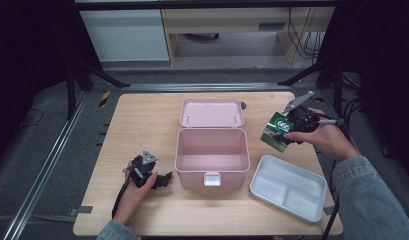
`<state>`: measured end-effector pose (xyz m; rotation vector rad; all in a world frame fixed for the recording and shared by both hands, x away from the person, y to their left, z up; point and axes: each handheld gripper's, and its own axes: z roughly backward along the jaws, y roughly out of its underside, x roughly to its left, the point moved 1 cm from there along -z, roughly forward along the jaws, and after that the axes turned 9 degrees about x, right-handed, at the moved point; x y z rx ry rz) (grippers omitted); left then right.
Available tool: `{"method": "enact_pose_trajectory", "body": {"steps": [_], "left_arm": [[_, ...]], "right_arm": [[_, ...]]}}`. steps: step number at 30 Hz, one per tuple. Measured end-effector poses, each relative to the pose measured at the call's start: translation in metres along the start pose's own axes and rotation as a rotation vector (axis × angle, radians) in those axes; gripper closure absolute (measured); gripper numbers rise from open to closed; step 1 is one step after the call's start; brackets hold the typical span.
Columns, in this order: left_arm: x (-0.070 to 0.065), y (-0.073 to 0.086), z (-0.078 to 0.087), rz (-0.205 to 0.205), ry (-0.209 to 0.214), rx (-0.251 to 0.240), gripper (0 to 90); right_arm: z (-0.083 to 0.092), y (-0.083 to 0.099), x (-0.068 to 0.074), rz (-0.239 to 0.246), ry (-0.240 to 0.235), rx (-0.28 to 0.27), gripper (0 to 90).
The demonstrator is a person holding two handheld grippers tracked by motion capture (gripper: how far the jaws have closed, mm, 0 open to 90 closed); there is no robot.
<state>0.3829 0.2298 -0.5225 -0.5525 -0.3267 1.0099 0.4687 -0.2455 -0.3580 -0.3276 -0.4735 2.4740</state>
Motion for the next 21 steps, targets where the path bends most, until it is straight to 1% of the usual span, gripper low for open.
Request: {"method": "enact_pose_trajectory", "body": {"steps": [5,10,13,16,19,20,21], "left_arm": [[0.0,0.0,0.0,-0.002,0.0,0.001,0.0],[0.0,0.0,0.0,-0.001,0.0,0.0,0.0],[0.0,0.0,0.0,-0.001,-0.001,0.0,0.0],[0.0,0.0,0.0,-0.001,0.0,0.0,0.0],[0.0,0.0,0.0,-0.001,0.0,0.0,0.0],[0.0,0.0,0.0,-0.001,0.0,0.0,0.0],[0.0,0.0,0.0,-0.001,0.0,0.0,0.0]], "right_arm": [[0.022,-0.016,0.01,0.031,0.003,-0.022,18.0],[0.04,-0.032,0.02,0.083,0.015,-0.032,18.1],[0.05,-0.043,0.026,0.107,0.01,-0.043,18.1],[0.056,-0.055,0.032,0.135,0.013,-0.039,18.1],[0.057,-0.068,0.038,0.155,0.005,-0.045,18.1],[0.057,-0.068,0.038,0.155,0.005,-0.045,18.1],[0.056,-0.079,0.043,0.172,0.0,-0.048,18.1]]}}
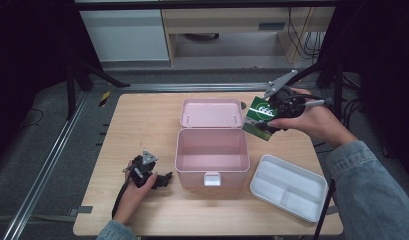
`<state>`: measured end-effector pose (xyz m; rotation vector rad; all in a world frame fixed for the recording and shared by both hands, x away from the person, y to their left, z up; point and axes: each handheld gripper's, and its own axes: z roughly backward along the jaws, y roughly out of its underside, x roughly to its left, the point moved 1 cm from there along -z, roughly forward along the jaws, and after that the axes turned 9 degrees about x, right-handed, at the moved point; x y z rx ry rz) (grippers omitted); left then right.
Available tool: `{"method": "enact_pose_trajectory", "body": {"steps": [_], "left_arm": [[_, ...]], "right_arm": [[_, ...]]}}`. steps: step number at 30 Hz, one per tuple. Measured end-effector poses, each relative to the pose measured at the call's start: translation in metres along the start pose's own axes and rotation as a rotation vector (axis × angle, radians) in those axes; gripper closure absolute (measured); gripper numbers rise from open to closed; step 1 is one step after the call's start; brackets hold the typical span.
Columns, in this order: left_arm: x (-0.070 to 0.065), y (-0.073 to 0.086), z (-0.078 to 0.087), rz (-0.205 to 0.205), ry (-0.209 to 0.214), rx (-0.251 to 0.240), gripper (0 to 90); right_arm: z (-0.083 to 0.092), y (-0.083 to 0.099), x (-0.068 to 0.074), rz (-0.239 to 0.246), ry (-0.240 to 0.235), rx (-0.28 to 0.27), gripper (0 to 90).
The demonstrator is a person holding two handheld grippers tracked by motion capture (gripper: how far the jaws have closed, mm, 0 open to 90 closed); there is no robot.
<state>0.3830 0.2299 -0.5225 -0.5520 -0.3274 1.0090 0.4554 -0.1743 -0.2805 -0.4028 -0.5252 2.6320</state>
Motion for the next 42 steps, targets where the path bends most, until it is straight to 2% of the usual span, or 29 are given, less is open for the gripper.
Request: {"method": "enact_pose_trajectory", "body": {"steps": [8,17,23,33,42], "left_arm": [[0.0,0.0,0.0,-0.001,0.001,0.0,0.0],[0.0,0.0,0.0,-0.003,0.002,0.0,0.0],[0.0,0.0,0.0,-0.003,0.002,0.0,0.0],[0.0,0.0,0.0,-0.003,0.002,0.0,0.0],[0.0,0.0,0.0,-0.002,0.002,-0.001,0.0]], "right_arm": [[-0.009,-0.039,0.016,0.069,-0.029,-0.019,18.2],[-0.029,-0.068,0.03,0.126,-0.072,-0.025,18.2],[-0.039,-0.08,0.037,0.152,-0.085,-0.005,18.2],[-0.048,-0.096,0.049,0.197,-0.104,-0.009,18.1],[-0.062,-0.11,0.062,0.24,-0.112,0.012,18.1]]}}
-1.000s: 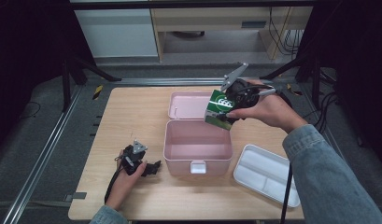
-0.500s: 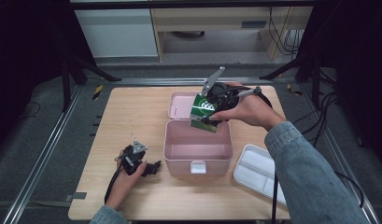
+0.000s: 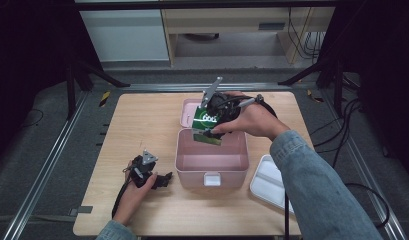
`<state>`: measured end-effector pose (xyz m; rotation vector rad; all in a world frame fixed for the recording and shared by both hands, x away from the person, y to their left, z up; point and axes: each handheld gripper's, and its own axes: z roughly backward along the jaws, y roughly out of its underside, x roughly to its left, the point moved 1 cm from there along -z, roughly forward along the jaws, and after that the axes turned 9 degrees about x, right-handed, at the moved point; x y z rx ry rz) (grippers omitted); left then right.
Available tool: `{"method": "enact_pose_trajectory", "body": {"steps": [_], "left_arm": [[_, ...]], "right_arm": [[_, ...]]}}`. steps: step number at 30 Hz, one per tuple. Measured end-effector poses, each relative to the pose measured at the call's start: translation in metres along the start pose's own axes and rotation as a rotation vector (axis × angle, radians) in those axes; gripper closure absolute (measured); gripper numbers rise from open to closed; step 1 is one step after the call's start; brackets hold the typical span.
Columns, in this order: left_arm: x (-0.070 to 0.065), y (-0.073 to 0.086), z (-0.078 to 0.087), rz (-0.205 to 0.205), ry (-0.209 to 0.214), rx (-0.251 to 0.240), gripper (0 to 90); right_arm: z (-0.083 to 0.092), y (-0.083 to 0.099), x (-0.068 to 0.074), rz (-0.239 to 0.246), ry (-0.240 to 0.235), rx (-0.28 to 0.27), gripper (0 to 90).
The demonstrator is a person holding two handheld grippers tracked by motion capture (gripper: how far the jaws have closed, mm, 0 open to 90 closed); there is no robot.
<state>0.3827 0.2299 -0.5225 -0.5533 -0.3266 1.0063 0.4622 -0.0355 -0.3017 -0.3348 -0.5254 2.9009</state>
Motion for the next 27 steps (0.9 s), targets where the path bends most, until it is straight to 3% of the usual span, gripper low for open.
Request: {"method": "enact_pose_trajectory", "body": {"steps": [27], "left_arm": [[0.0,0.0,0.0,-0.002,0.001,0.0,0.0]], "right_arm": [[-0.047,-0.026,0.014,0.1,-0.086,0.039,18.0]]}}
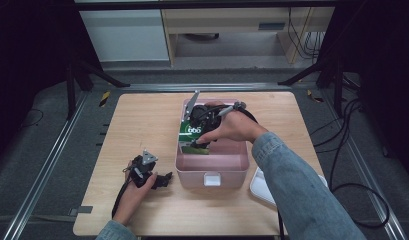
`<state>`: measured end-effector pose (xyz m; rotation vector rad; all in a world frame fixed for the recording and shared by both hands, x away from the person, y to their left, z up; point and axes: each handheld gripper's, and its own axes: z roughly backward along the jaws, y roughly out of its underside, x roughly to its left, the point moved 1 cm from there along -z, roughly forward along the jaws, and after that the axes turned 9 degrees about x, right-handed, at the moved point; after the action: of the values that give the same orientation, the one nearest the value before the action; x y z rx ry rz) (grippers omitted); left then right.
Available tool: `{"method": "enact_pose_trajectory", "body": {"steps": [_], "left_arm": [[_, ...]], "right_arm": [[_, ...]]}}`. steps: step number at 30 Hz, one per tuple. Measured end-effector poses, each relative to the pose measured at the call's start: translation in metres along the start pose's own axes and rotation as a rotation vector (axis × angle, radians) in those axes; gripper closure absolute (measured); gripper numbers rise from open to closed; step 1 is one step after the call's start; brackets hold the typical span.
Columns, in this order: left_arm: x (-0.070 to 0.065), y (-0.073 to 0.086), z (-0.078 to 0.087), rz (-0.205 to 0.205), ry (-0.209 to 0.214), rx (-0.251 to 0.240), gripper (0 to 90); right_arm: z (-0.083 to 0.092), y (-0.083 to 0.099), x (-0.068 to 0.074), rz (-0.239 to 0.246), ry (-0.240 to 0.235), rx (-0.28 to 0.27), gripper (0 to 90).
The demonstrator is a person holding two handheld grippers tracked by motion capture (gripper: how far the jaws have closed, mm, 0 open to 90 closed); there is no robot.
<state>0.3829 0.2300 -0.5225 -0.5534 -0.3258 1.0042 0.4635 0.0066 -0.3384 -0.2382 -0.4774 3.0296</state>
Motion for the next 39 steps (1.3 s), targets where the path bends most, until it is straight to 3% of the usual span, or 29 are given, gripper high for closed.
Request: {"method": "enact_pose_trajectory", "body": {"steps": [17,39], "left_arm": [[0.0,0.0,0.0,-0.001,0.001,0.0,0.0],[0.0,0.0,0.0,-0.002,0.003,-0.001,0.0]], "right_arm": [[-0.019,-0.008,0.002,0.037,-0.042,0.031,18.0],[-0.042,-0.002,0.004,0.052,-0.071,0.04,17.6]]}}
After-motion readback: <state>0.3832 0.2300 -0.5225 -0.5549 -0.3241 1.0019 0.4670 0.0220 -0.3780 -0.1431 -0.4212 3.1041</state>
